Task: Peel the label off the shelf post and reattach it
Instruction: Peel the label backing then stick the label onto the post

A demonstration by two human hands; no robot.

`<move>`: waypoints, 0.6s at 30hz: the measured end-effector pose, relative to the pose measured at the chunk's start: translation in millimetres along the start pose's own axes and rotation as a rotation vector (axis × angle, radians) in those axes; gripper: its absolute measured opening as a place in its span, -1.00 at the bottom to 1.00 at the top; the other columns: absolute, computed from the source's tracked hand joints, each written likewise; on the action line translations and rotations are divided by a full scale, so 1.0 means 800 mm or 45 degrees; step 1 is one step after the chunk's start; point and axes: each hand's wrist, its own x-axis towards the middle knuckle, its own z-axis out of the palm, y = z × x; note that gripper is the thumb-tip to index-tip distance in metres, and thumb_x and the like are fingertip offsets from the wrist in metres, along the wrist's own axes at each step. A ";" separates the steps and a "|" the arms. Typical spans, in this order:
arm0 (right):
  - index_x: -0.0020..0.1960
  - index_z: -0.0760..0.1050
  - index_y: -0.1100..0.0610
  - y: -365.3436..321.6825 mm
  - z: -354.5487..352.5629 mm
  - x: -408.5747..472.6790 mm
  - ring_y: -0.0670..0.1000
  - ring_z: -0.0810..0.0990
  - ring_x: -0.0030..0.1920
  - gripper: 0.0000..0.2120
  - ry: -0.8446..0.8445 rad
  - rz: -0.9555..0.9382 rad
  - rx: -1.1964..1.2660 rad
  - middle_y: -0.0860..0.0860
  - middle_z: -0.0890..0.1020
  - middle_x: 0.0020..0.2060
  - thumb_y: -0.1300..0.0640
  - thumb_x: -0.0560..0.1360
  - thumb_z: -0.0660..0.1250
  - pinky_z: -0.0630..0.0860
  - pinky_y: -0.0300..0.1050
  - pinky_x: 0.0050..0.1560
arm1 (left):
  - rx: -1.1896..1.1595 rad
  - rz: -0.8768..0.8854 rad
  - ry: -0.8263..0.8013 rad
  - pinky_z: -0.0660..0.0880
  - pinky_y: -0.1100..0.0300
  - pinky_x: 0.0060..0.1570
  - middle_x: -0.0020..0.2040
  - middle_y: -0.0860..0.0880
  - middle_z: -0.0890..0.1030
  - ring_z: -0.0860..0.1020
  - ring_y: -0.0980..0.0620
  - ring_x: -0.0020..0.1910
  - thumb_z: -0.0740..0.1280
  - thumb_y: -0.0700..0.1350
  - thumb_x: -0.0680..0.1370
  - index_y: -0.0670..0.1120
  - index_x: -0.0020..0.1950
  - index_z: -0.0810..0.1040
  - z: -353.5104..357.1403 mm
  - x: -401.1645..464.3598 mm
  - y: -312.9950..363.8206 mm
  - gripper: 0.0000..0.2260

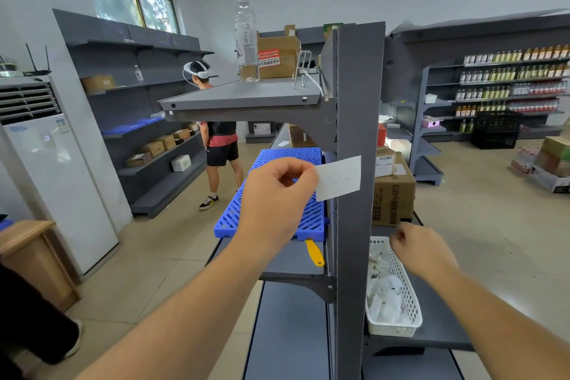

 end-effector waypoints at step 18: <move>-0.33 0.65 0.14 -0.164 -0.204 -0.086 -0.04 0.39 -0.54 -0.64 0.257 -0.201 1.355 0.02 0.56 -0.53 0.03 0.60 0.38 0.38 -0.25 -0.49 | 0.289 0.621 0.122 0.34 0.43 -0.07 -0.24 0.23 0.60 0.46 0.24 -0.16 0.37 -0.03 0.50 0.02 -0.15 0.67 0.031 -0.008 0.020 -0.90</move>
